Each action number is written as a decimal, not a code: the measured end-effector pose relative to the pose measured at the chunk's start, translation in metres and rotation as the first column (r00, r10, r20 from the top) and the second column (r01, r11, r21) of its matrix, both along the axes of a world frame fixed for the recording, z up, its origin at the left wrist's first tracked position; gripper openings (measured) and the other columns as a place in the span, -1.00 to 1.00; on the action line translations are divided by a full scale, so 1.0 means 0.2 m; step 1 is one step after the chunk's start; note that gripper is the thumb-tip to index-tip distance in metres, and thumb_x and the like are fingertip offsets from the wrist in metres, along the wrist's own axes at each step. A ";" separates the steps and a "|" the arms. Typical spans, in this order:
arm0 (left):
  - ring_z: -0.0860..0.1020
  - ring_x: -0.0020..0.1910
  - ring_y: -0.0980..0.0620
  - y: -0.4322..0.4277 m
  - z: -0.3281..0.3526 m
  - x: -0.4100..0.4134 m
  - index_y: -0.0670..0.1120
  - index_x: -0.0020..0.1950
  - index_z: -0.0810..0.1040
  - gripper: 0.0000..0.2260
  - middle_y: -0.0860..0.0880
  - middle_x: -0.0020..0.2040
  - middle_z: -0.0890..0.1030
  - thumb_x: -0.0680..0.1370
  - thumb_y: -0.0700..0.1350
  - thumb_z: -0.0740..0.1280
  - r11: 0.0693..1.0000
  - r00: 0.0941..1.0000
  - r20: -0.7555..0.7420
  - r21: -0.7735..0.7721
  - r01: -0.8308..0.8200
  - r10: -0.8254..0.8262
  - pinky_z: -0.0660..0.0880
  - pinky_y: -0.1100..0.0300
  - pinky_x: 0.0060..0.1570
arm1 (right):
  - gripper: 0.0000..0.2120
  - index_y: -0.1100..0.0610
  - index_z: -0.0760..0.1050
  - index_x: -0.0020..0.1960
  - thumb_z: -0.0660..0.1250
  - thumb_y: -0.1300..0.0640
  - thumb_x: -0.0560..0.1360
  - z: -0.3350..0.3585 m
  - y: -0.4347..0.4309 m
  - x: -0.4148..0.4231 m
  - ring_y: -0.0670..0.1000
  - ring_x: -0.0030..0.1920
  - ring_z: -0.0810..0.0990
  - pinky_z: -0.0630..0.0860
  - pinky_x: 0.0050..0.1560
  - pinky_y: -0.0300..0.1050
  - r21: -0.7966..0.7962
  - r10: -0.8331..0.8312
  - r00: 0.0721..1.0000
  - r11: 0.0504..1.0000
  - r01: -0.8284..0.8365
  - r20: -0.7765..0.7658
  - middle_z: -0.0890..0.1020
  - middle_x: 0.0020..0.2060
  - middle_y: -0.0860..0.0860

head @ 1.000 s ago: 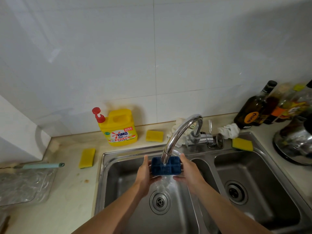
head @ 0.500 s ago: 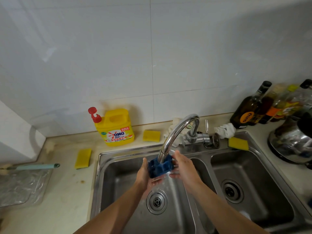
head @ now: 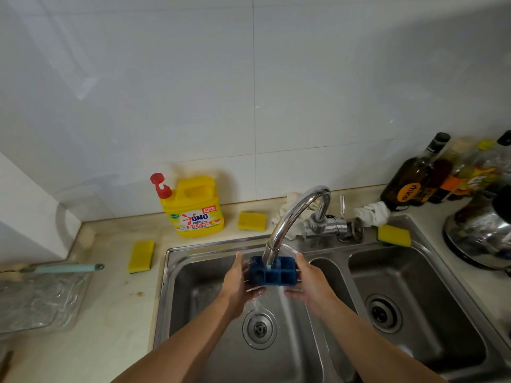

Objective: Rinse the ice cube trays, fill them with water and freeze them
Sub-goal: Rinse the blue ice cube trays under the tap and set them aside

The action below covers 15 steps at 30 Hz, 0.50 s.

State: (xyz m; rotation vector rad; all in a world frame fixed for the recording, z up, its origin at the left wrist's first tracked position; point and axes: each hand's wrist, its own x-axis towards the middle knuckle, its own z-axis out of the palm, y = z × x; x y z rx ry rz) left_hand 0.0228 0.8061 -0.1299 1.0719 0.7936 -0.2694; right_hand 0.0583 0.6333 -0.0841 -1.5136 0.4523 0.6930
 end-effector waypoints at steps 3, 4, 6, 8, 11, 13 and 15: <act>0.68 0.07 -0.07 0.01 0.05 0.01 0.06 0.16 0.67 -0.57 -0.03 -0.01 0.75 0.67 0.25 0.10 0.990 0.997 0.057 0.132 0.049 -0.057 0.60 0.07 -0.11 | -0.59 0.13 0.53 0.25 0.13 -0.17 0.70 -0.03 0.02 0.01 0.19 0.10 0.67 0.65 0.02 0.09 0.028 0.003 0.999 1.000 -0.002 -0.050 0.65 0.10 0.18; 0.69 0.05 -0.05 0.02 0.06 0.01 0.10 0.12 0.69 -0.59 -0.03 0.00 0.74 0.67 0.24 0.10 0.983 0.994 0.079 0.170 0.063 -0.078 0.59 0.09 -0.11 | -0.58 0.12 0.53 0.26 0.13 -0.17 0.70 -0.04 0.03 0.01 0.20 0.11 0.66 0.64 0.03 0.09 0.044 0.011 0.998 0.999 -0.009 -0.055 0.65 0.11 0.17; 0.68 0.04 -0.04 0.02 0.09 0.01 0.14 0.05 0.71 -0.63 -0.04 0.00 0.74 0.68 0.20 0.13 0.973 0.989 0.122 0.225 0.058 -0.087 0.60 0.12 -0.14 | -0.57 0.11 0.53 0.27 0.12 -0.19 0.70 -0.04 0.05 0.02 0.19 0.13 0.65 0.63 0.02 0.07 0.084 0.018 0.998 0.996 -0.013 -0.064 0.65 0.13 0.15; 0.68 0.03 -0.02 0.03 0.11 0.01 0.14 -0.01 0.72 -0.68 -0.03 -0.03 0.73 0.68 0.14 0.18 0.959 0.982 0.166 0.280 0.039 -0.088 0.63 0.13 -0.13 | -0.58 0.10 0.54 0.26 0.14 -0.19 0.69 -0.04 0.07 0.02 0.19 0.14 0.66 0.63 0.03 0.07 0.108 0.015 0.997 0.994 -0.007 -0.073 0.65 0.15 0.15; 0.69 -0.02 0.06 0.04 0.10 -0.01 0.11 0.03 0.71 -0.80 -0.01 -0.03 0.73 0.67 0.01 0.28 0.940 0.970 0.222 0.342 0.014 -0.096 0.67 0.10 -0.10 | -0.59 0.12 0.54 0.26 0.13 -0.17 0.70 -0.05 0.09 0.02 0.19 0.13 0.67 0.63 0.13 0.16 0.118 0.005 0.998 0.993 0.002 -0.061 0.66 0.13 0.16; 0.69 -0.04 0.09 0.05 0.08 -0.03 0.09 0.07 0.69 -0.83 0.02 -0.02 0.72 0.67 -0.07 0.30 0.934 0.963 0.245 0.358 0.013 -0.108 0.67 0.12 -0.10 | -0.60 0.11 0.56 0.24 0.13 -0.16 0.70 -0.04 0.09 0.02 0.17 0.11 0.68 0.63 0.14 0.15 0.100 0.012 1.000 0.995 -0.010 -0.021 0.67 0.10 0.16; 0.68 -0.01 0.06 0.06 0.06 -0.04 0.06 0.12 0.67 -0.82 0.00 0.00 0.72 0.68 -0.09 0.27 0.936 0.966 0.229 0.350 0.031 -0.118 0.66 0.15 -0.08 | -0.59 0.11 0.58 0.21 0.14 -0.17 0.70 -0.03 0.09 0.03 0.17 0.10 0.69 0.64 0.14 0.16 0.063 0.023 1.000 0.998 -0.024 0.015 0.68 0.08 0.17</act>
